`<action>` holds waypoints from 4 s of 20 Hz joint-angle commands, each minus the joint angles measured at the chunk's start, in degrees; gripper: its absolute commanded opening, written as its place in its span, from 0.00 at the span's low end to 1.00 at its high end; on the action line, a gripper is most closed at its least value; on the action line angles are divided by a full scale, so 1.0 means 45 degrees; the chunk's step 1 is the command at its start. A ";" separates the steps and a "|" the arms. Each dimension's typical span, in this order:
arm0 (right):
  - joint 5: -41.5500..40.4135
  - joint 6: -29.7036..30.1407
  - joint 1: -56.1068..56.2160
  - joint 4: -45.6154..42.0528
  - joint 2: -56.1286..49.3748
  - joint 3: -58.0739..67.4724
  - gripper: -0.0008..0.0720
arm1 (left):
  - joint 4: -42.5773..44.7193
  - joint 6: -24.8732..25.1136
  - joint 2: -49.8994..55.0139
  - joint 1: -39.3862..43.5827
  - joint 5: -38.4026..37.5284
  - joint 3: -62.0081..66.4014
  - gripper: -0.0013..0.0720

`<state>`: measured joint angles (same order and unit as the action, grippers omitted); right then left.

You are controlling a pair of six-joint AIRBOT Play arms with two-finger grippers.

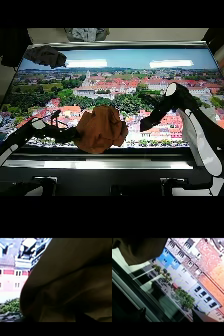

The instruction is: Fold the shirts.

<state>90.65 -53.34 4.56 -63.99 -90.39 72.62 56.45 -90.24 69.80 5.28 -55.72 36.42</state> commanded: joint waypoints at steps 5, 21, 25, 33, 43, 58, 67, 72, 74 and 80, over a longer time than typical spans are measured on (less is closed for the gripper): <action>-0.4464 -0.0160 0.0986 0.4104 -0.0136 -0.3152 0.99 | -0.0121 -0.0277 -0.0058 0.0107 0.0627 -0.0019 0.05; -0.6552 -0.1855 -0.2200 -0.0971 0.3900 0.3157 0.07 | 0.0068 0.1107 -0.2506 -0.4551 -0.0053 0.9515 0.05; -0.7179 -0.1404 -0.3993 -0.1277 0.6057 0.6713 0.07 | -0.0238 0.0724 -0.3002 -0.6688 -0.0185 1.5023 0.05; -0.3643 -0.0855 -0.3988 -0.1622 0.8524 0.7888 0.07 | 0.0573 0.0714 -0.4197 -0.6237 -0.3099 1.7044 0.05; 0.1987 -0.1409 -0.3983 -0.2584 0.9500 0.1481 0.07 | 0.0646 0.1239 -0.7261 -0.5445 -0.5285 0.6076 0.05; -1.0496 0.0860 -0.3997 0.4605 0.2142 -0.4002 0.57 | -0.1700 0.2346 0.3594 -0.3633 -0.0612 0.5731 0.77; -0.3662 -0.0209 -0.3997 -0.4017 0.2667 0.2890 0.98 | 0.3016 0.0675 0.1370 -0.5897 -0.5935 0.9073 0.98; -0.0860 -0.0044 -0.3988 -0.2176 0.1559 0.2667 0.96 | 0.0923 0.0928 -0.1117 -0.3823 -0.4216 0.1530 0.99; -0.0500 -0.0049 -0.3988 -0.2059 0.1404 0.2667 0.96 | -0.0272 0.0918 -0.1292 -0.2589 -0.3007 -0.0403 0.99; -0.0117 0.0112 -0.3988 -0.2293 0.1399 0.2667 0.97 | -0.2837 0.0325 -0.1224 0.0379 0.0869 -0.1608 0.98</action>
<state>88.07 -53.34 -13.43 -73.73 -83.85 84.55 49.32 -86.83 64.60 1.52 -60.29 32.14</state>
